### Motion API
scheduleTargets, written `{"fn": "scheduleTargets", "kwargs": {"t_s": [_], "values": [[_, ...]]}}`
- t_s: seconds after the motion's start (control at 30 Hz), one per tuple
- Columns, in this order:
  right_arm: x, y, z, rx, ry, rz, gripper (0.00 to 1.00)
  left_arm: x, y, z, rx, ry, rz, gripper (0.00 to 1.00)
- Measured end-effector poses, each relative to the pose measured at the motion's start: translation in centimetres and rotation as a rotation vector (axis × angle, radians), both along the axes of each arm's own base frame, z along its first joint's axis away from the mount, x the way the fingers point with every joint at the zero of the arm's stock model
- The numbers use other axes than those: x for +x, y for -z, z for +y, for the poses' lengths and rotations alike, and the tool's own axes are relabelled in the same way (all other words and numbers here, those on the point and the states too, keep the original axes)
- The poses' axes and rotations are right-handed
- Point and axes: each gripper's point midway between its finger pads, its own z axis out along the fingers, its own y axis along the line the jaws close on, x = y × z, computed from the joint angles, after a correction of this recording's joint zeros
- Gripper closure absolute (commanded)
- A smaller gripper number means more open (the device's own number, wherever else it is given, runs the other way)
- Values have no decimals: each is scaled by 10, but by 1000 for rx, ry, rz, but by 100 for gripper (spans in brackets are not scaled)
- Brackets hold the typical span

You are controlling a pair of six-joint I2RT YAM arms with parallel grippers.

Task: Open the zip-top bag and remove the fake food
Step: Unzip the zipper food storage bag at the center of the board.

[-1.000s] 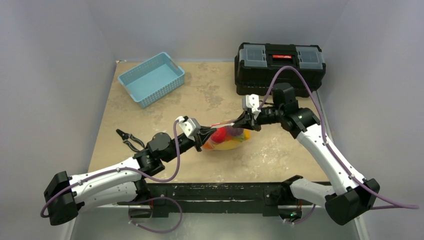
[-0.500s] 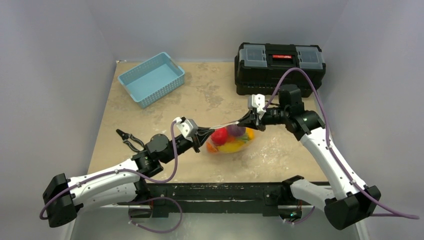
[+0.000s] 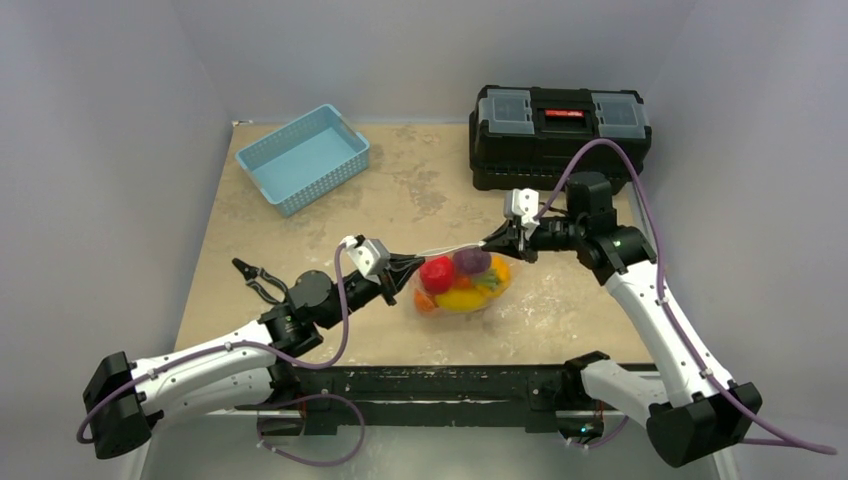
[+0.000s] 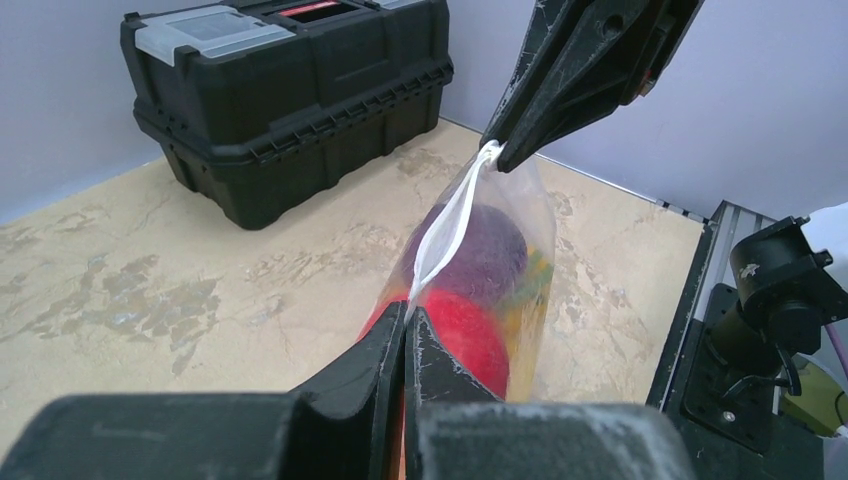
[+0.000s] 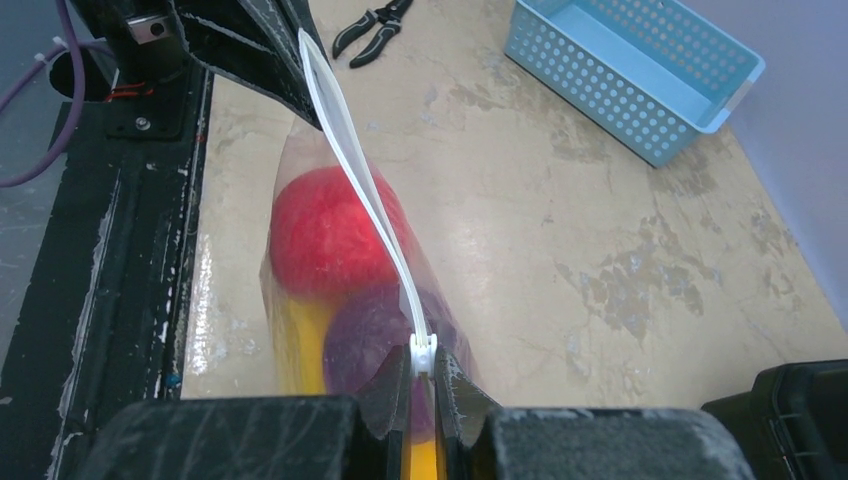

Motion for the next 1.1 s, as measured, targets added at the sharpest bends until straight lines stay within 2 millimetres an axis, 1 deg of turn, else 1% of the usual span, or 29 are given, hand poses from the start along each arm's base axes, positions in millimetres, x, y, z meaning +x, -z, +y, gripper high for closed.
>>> {"fn": "scheduleTargets", "kwargs": {"t_s": [0.2, 0.43, 0.6, 0.83, 1.1], "values": [[1, 6, -7, -4, 25, 10, 100, 0, 4, 4, 3, -11, 3, 100], [5, 4, -13, 0, 51, -2, 100, 1, 5, 6, 5, -19, 6, 100], [6, 7, -15, 0, 61, 1, 100, 1, 4, 7, 4, -20, 5, 100], [9, 10, -20, 1, 81, 3, 100, 1, 11, 9, 13, -26, 17, 100], [11, 12, -24, 1, 99, -2, 100, 3, 9, 13, 7, -42, 16, 100]]}}
